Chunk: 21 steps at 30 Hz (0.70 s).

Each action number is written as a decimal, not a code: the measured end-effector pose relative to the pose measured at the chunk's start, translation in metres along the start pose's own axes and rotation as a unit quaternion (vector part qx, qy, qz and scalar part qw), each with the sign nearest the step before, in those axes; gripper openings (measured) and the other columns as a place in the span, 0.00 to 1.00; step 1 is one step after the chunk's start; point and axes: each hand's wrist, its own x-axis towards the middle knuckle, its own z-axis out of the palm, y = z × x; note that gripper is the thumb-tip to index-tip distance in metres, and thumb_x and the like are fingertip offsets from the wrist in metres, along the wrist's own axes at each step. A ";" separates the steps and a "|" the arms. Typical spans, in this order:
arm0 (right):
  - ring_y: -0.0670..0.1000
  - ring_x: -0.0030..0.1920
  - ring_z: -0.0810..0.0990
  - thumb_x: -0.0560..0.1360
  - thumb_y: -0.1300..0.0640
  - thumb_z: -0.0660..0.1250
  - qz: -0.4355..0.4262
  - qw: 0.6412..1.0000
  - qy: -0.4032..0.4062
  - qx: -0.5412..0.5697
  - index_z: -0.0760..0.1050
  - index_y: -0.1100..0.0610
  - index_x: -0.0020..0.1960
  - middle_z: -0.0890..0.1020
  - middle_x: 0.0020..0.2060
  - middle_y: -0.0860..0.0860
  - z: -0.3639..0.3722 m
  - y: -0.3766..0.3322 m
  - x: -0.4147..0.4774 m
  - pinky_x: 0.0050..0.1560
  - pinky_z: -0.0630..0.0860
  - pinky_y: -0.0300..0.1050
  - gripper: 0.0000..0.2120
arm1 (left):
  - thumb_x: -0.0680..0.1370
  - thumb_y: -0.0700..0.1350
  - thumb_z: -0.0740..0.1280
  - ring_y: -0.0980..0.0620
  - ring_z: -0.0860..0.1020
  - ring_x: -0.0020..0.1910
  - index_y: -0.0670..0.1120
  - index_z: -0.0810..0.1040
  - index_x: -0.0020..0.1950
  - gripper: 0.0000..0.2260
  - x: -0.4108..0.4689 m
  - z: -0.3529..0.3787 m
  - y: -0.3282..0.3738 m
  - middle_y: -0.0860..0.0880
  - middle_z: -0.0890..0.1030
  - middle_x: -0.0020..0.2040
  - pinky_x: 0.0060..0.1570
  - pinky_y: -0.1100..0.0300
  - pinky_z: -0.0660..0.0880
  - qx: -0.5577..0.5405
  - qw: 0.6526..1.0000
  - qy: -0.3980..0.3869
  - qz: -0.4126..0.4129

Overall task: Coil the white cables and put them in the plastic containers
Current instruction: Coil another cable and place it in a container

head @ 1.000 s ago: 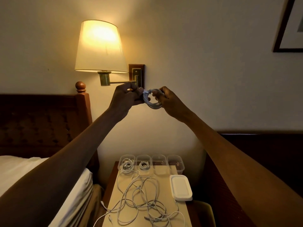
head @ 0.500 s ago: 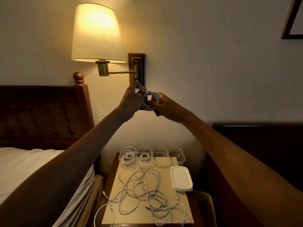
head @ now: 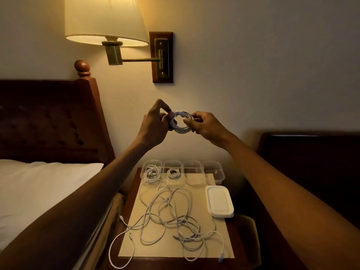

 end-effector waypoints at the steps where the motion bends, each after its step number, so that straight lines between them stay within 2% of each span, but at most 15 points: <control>1: 0.47 0.39 0.76 0.80 0.52 0.64 0.009 1.000 0.005 -0.002 0.76 0.60 0.54 0.79 0.40 0.53 0.005 0.011 0.003 0.41 0.75 0.37 0.11 | 0.82 0.42 0.63 0.52 0.83 0.36 0.41 0.69 0.55 0.06 -0.001 0.005 -0.010 0.44 0.83 0.40 0.36 0.62 0.81 0.004 1.000 -0.005 -0.006; 6: 0.50 0.42 0.77 0.80 0.53 0.63 0.074 0.997 -0.031 0.002 0.79 0.62 0.55 0.81 0.44 0.58 0.031 0.072 0.021 0.44 0.77 0.41 0.14 | 0.81 0.41 0.65 0.59 0.81 0.34 0.43 0.71 0.53 0.04 -0.005 0.028 -0.076 0.47 0.83 0.39 0.32 0.68 0.76 0.032 0.997 -0.049 -0.044; 11: 0.50 0.42 0.79 0.82 0.53 0.60 0.151 0.984 -0.096 -0.024 0.80 0.60 0.54 0.80 0.42 0.55 0.068 0.145 0.046 0.47 0.78 0.46 0.13 | 0.80 0.40 0.66 0.56 0.82 0.33 0.46 0.71 0.51 0.04 -0.006 0.058 -0.171 0.47 0.84 0.39 0.32 0.66 0.75 0.026 0.981 -0.111 -0.156; 13: 0.53 0.44 0.81 0.81 0.54 0.62 0.165 0.979 -0.110 -0.048 0.81 0.61 0.54 0.82 0.43 0.56 0.084 0.178 0.055 0.50 0.79 0.50 0.12 | 0.80 0.38 0.66 0.55 0.82 0.35 0.49 0.71 0.49 0.07 -0.008 0.070 -0.208 0.48 0.83 0.39 0.34 0.62 0.77 0.044 0.970 -0.153 -0.182; 15: 0.54 0.46 0.83 0.79 0.55 0.65 0.171 0.977 -0.106 -0.069 0.82 0.60 0.55 0.84 0.44 0.56 0.098 0.210 0.063 0.51 0.80 0.50 0.11 | 0.80 0.38 0.66 0.50 0.83 0.38 0.51 0.71 0.47 0.08 -0.010 0.082 -0.240 0.48 0.84 0.39 0.38 0.54 0.80 0.066 0.961 -0.192 -0.188; 16: 0.54 0.46 0.84 0.79 0.56 0.67 0.172 0.976 -0.101 -0.081 0.82 0.60 0.55 0.85 0.45 0.56 0.105 0.224 0.068 0.51 0.80 0.50 0.10 | 0.80 0.38 0.66 0.50 0.83 0.38 0.50 0.72 0.47 0.07 -0.012 0.088 -0.253 0.48 0.84 0.38 0.40 0.53 0.81 0.079 0.957 -0.207 -0.186; 19: 0.54 0.44 0.84 0.76 0.54 0.70 0.178 0.973 -0.086 -0.116 0.83 0.58 0.53 0.85 0.44 0.56 0.125 0.261 0.080 0.50 0.80 0.53 0.10 | 0.78 0.39 0.68 0.55 0.80 0.35 0.44 0.74 0.49 0.04 -0.013 0.105 -0.287 0.48 0.83 0.38 0.35 0.67 0.75 0.100 0.951 -0.221 -0.190; 20: 0.53 0.43 0.83 0.75 0.52 0.71 0.183 0.971 -0.082 -0.127 0.83 0.56 0.52 0.85 0.43 0.54 0.131 0.272 0.084 0.49 0.80 0.55 0.10 | 0.78 0.39 0.69 0.56 0.79 0.35 0.43 0.74 0.49 0.04 -0.012 0.110 -0.297 0.49 0.83 0.38 0.34 0.68 0.73 0.107 0.949 -0.226 -0.189; 21: 0.53 0.42 0.83 0.74 0.49 0.72 0.185 0.969 -0.077 -0.143 0.83 0.55 0.51 0.85 0.42 0.53 0.137 0.281 0.088 0.48 0.80 0.55 0.11 | 0.78 0.39 0.69 0.54 0.80 0.35 0.44 0.74 0.49 0.05 -0.012 0.114 -0.305 0.49 0.83 0.38 0.34 0.64 0.74 0.109 0.947 -0.235 -0.189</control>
